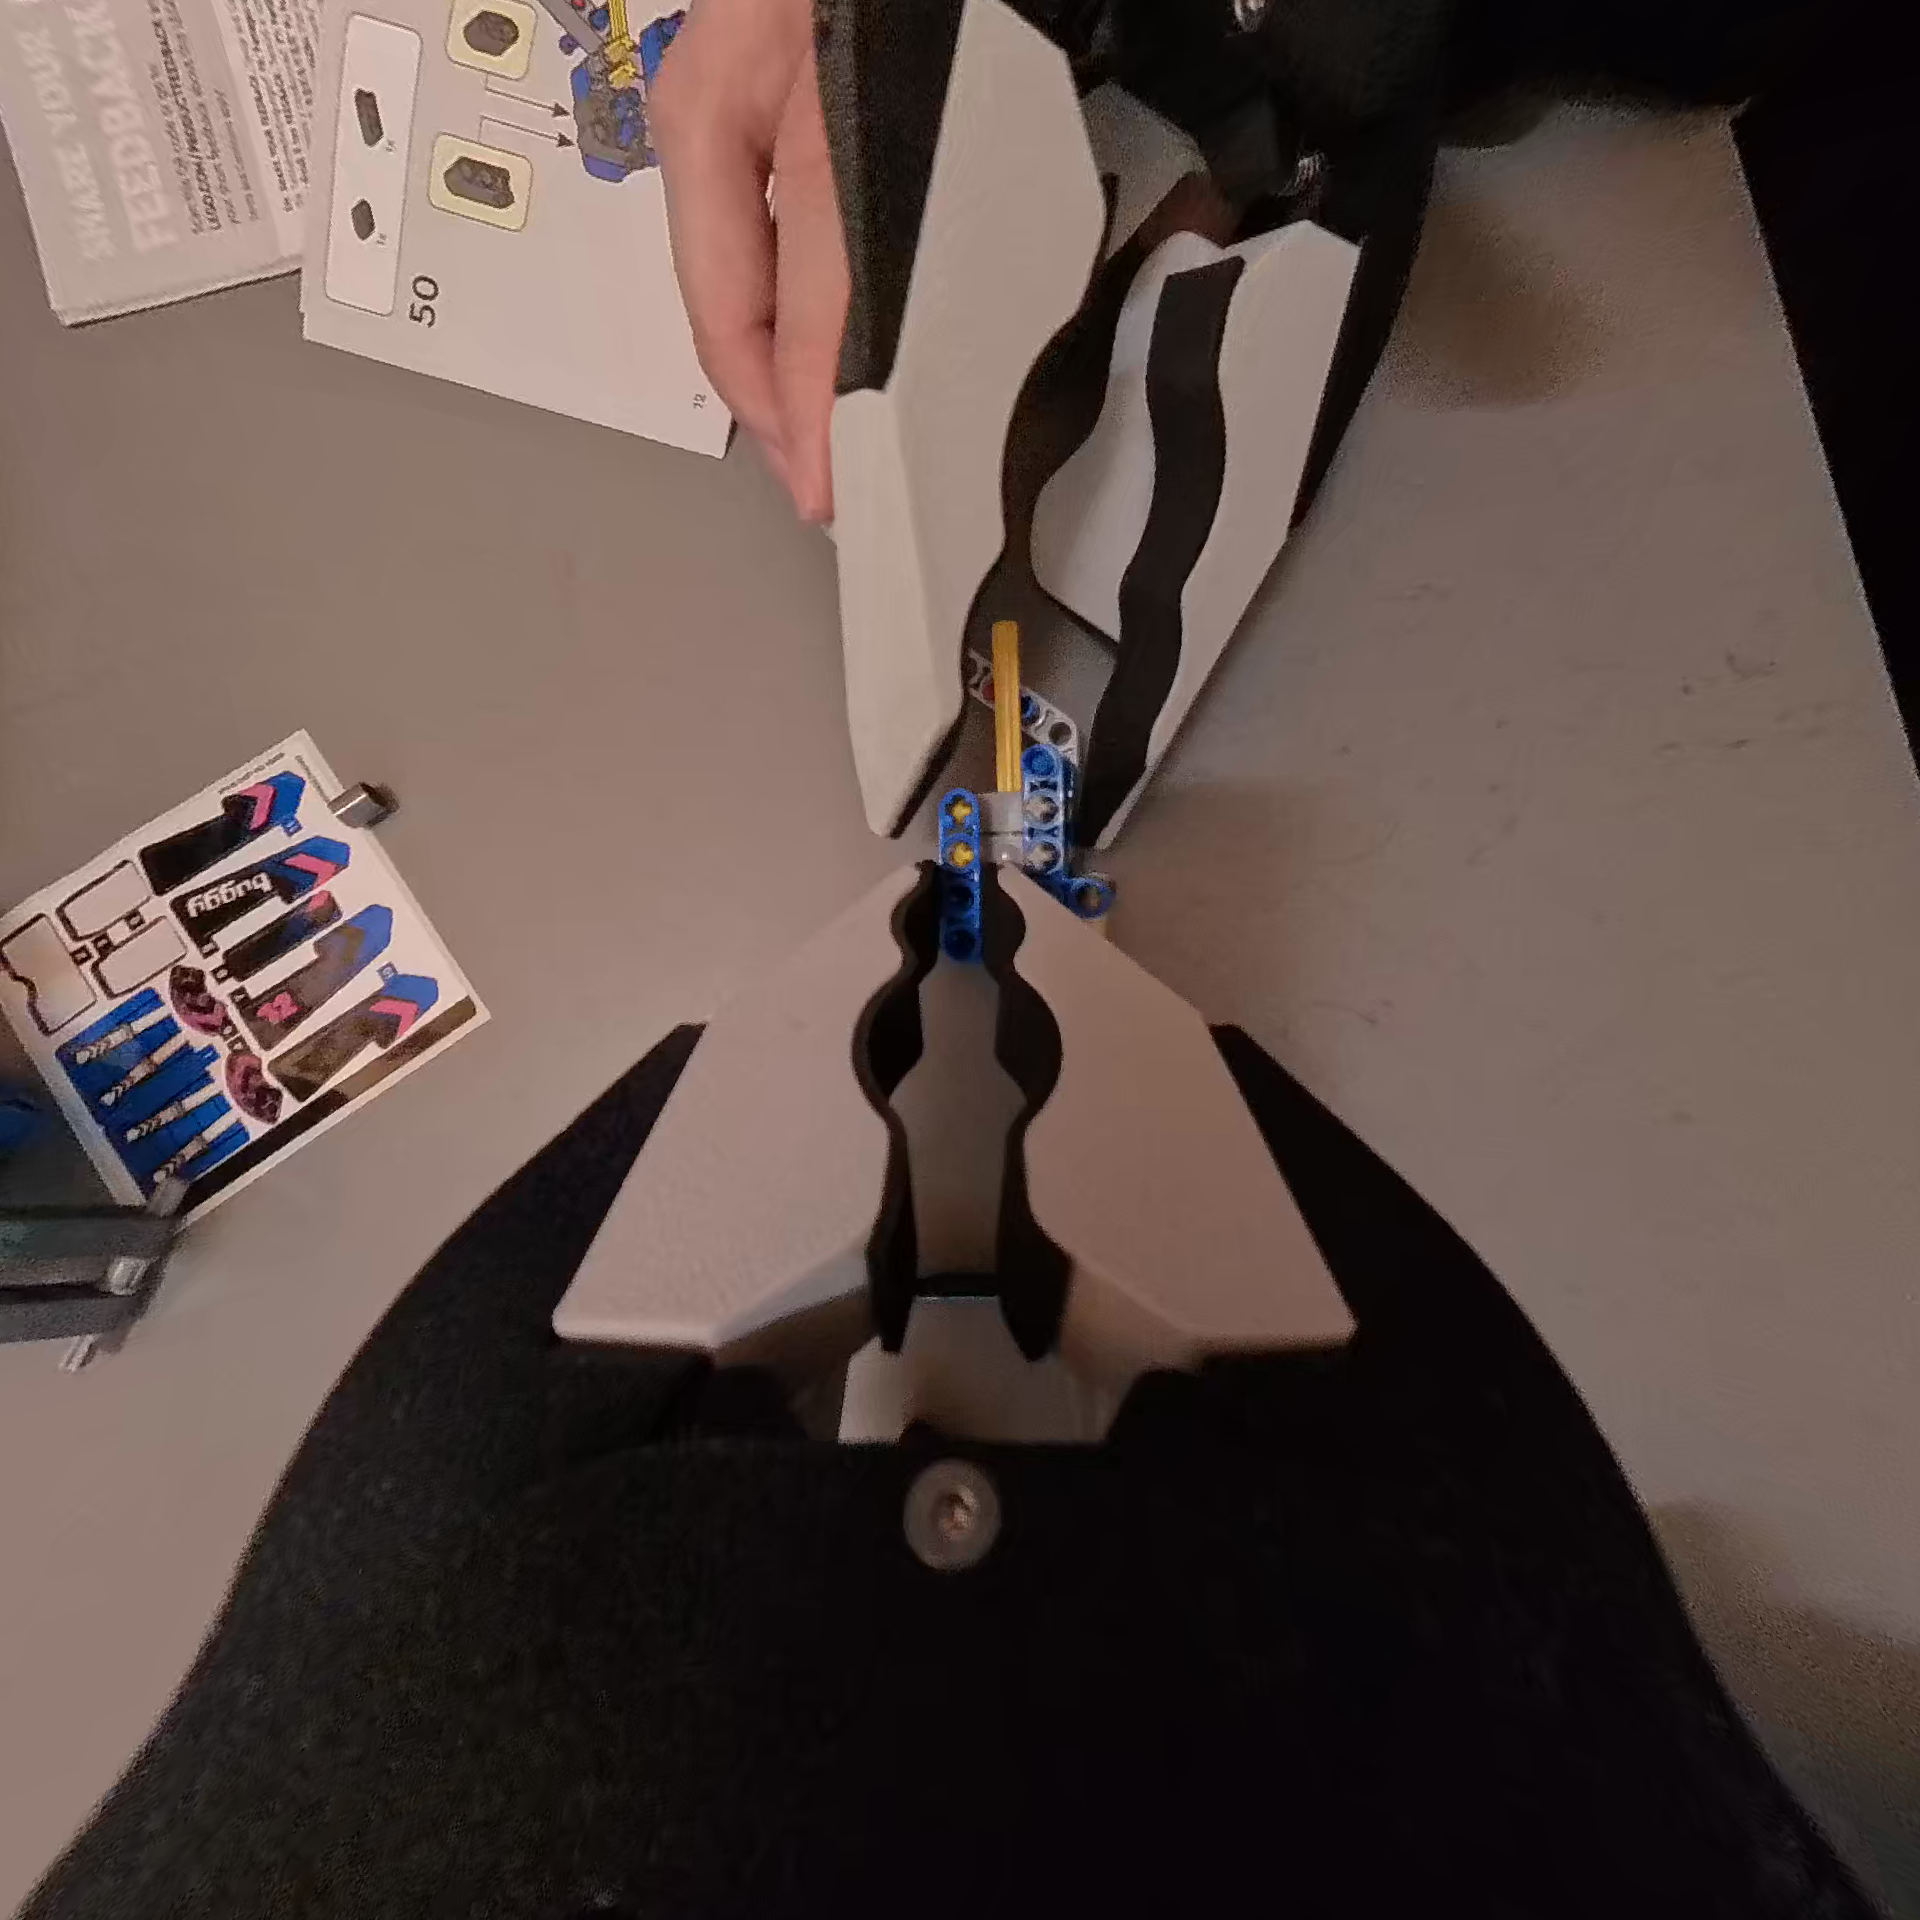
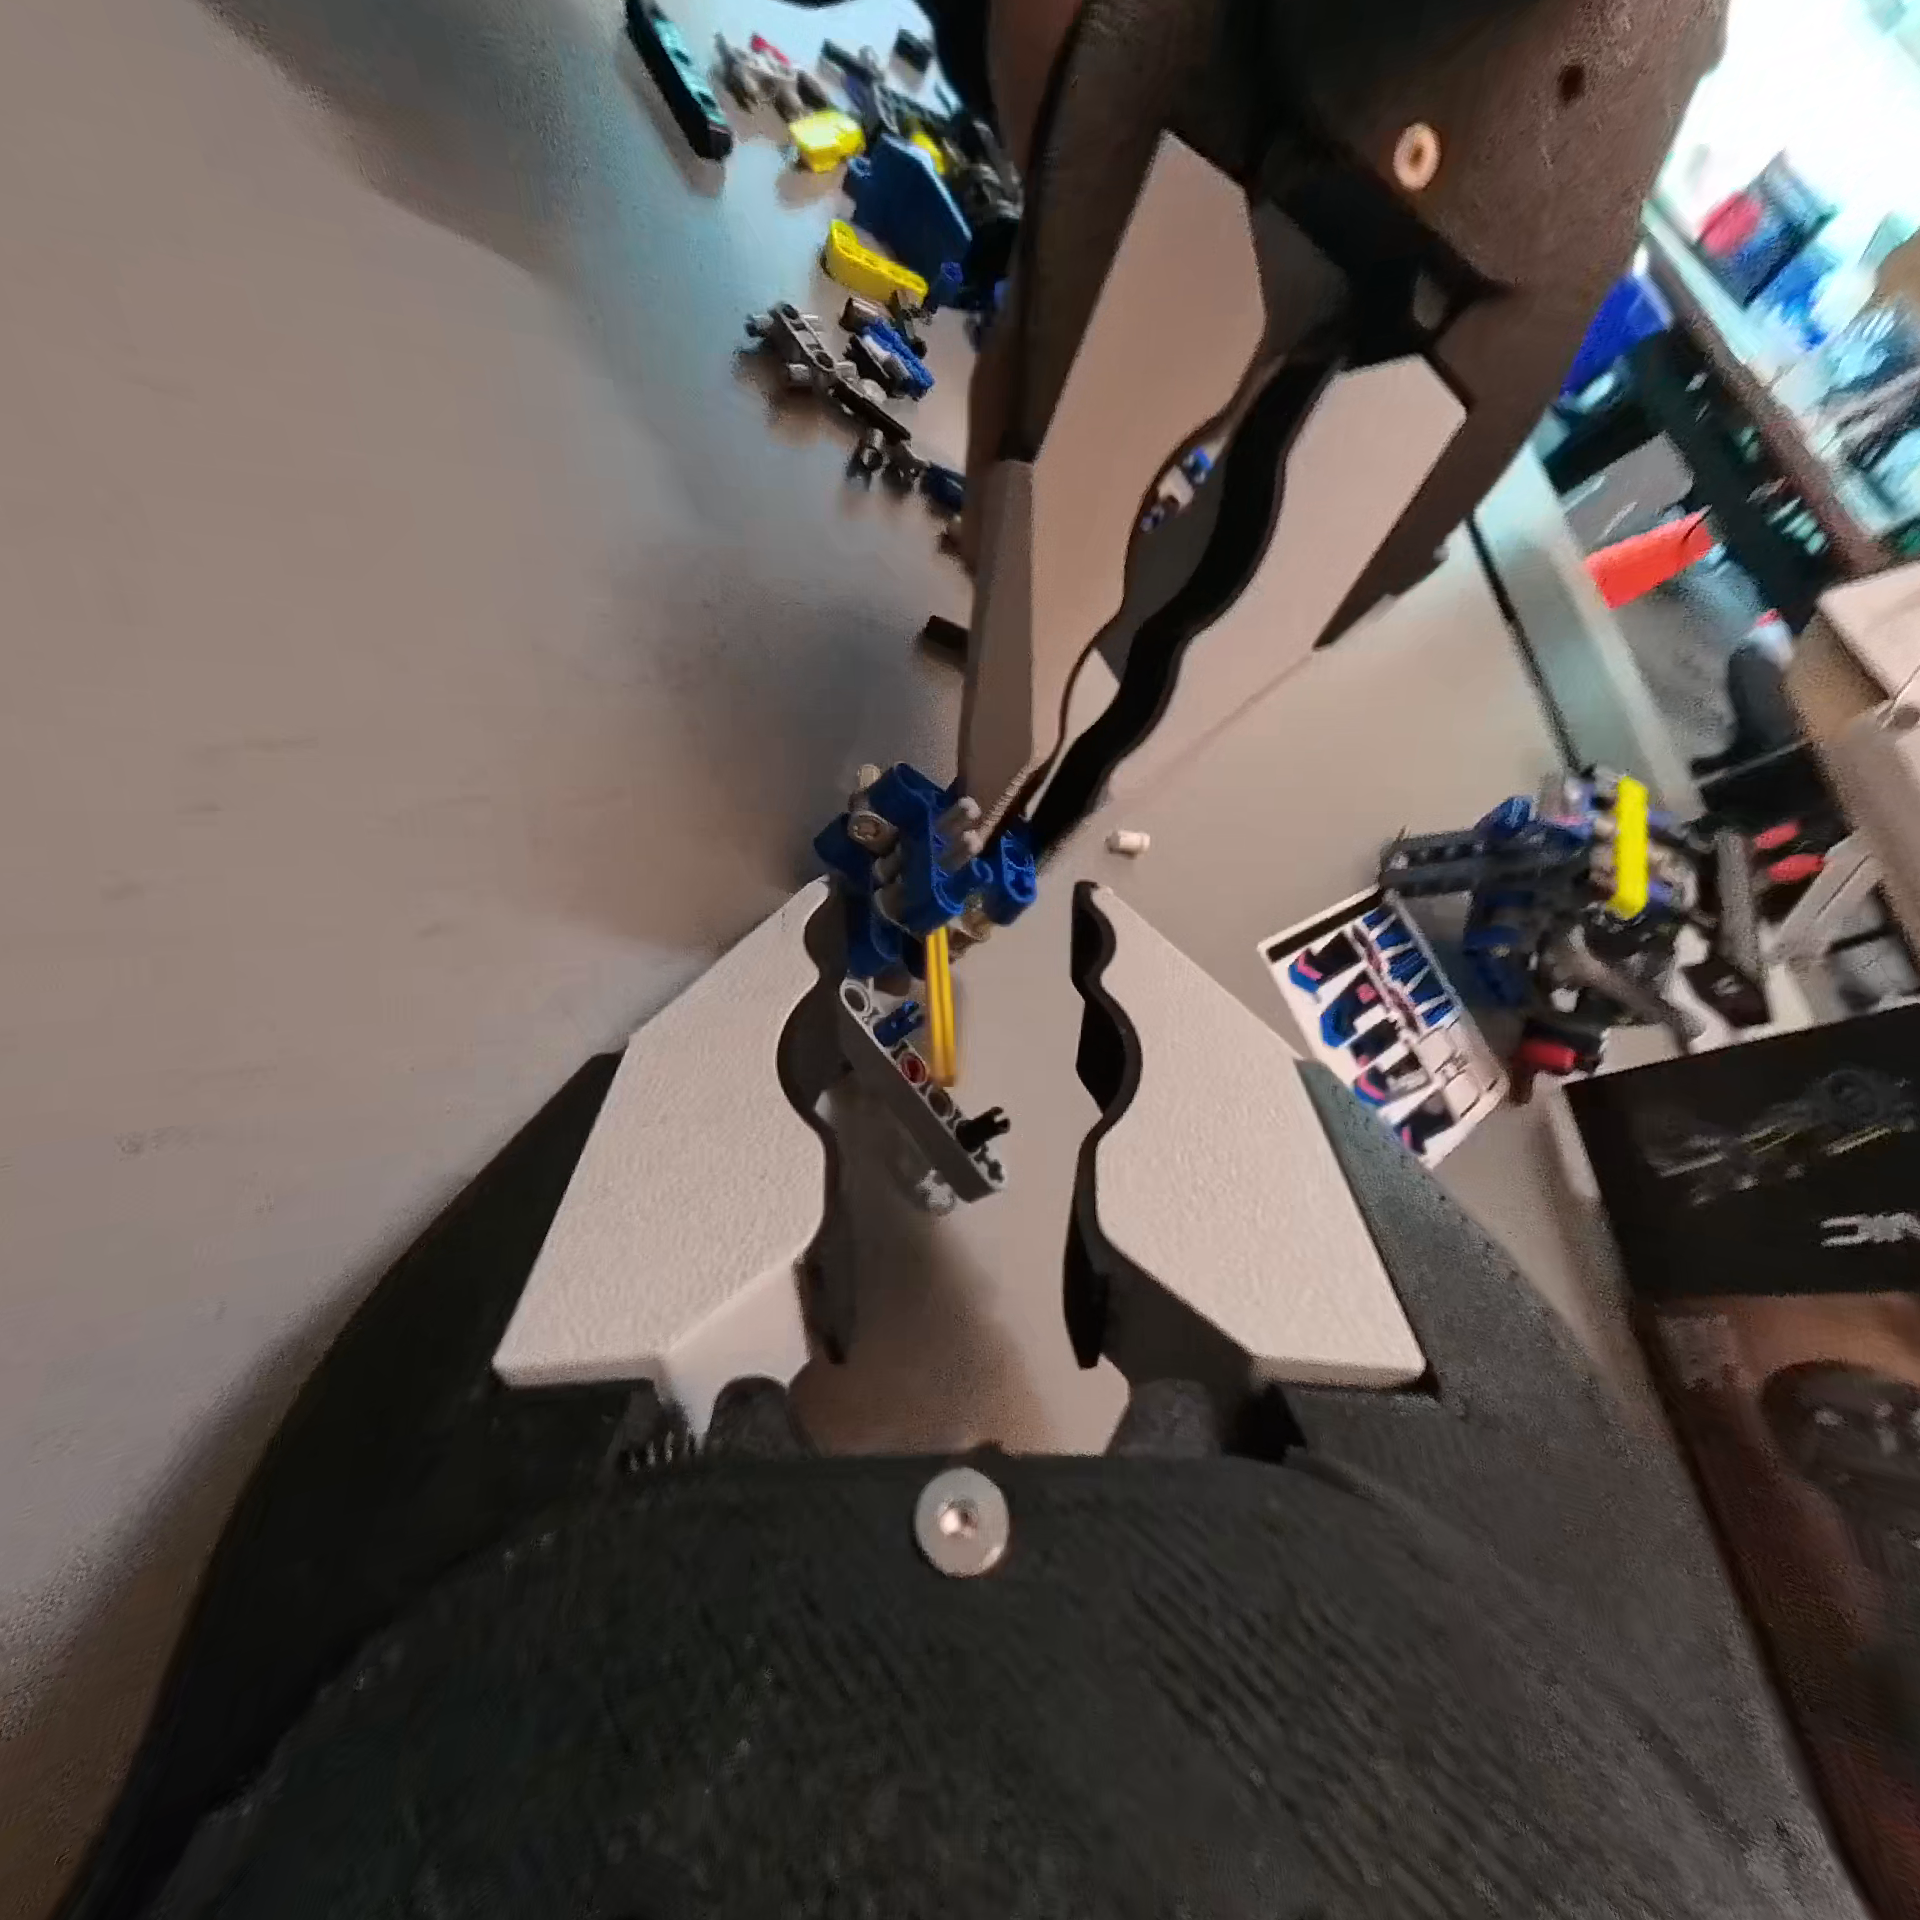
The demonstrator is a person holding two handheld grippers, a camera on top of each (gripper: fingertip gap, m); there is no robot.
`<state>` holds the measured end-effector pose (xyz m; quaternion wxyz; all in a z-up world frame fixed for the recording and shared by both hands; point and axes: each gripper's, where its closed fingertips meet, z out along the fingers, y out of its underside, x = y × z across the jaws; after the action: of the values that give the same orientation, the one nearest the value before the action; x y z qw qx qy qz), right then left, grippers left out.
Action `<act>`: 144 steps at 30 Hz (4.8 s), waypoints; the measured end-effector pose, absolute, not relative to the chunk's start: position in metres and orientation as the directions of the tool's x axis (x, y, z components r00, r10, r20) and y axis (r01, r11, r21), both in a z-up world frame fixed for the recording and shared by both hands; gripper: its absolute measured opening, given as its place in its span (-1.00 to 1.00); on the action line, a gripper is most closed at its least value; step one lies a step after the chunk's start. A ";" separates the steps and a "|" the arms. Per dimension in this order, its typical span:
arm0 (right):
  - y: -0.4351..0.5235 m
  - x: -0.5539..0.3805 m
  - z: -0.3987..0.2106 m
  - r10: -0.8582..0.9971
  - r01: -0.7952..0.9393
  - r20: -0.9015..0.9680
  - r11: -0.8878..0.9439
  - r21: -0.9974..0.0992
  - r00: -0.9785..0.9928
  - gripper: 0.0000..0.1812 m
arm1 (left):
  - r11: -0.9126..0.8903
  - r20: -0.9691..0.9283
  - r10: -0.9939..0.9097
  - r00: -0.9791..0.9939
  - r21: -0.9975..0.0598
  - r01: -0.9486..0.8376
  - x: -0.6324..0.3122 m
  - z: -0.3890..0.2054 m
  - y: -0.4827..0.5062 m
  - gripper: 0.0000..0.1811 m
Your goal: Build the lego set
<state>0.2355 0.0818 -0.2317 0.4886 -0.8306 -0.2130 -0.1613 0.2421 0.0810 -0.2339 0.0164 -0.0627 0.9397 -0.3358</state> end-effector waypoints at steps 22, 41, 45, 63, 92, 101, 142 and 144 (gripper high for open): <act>0.077 0.229 -0.246 0.199 0.269 0.186 -0.574 -0.773 0.962 -0.71 | 0.871 0.029 0.027 -0.999 -0.492 0.009 0.239 -0.235 0.079 -0.95; 0.078 0.229 -0.245 0.210 0.305 0.225 -0.558 -0.771 0.952 -0.71 | 0.790 0.033 -0.037 -0.999 -0.611 -0.050 0.238 -0.233 0.074 -0.93; 0.078 0.229 -0.245 0.210 0.307 0.226 -0.558 -0.771 0.951 -0.71 | 0.777 0.024 -0.055 -0.998 -0.627 -0.058 0.243 -0.229 0.077 -0.83; 0.075 0.227 -0.244 0.228 0.310 0.218 -0.550 -0.775 0.949 -0.71 | 0.886 -0.134 -0.029 -0.991 -0.462 0.037 0.293 -0.254 0.094 -0.84; 0.060 0.234 -0.213 0.188 0.166 0.095 -0.414 -0.895 0.978 -0.59 | 0.867 -0.083 -0.194 -0.977 -0.480 -0.131 0.274 -0.252 0.085 -0.98; 0.062 0.227 -0.225 0.215 0.179 0.083 -0.479 -0.859 0.973 -0.61 | 0.857 -0.057 -0.175 -0.983 -0.501 -0.124 0.271 -0.250 0.082 -0.90; 0.065 0.227 -0.233 0.217 0.218 0.120 -0.514 -0.830 0.969 -0.69 | 0.866 -0.040 -0.135 -0.990 -0.491 -0.098 0.262 -0.249 0.077 -0.91; 0.064 0.227 -0.233 0.217 0.217 0.119 -0.515 -0.829 0.969 -0.69 | 0.873 -0.050 -0.136 -0.989 -0.479 -0.096 0.263 -0.251 0.076 -0.92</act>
<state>0.2267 0.0645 -0.2327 0.4766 -0.8702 -0.1247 -0.0001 0.2629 0.0762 -0.2508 0.0409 -0.0599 0.9668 -0.2451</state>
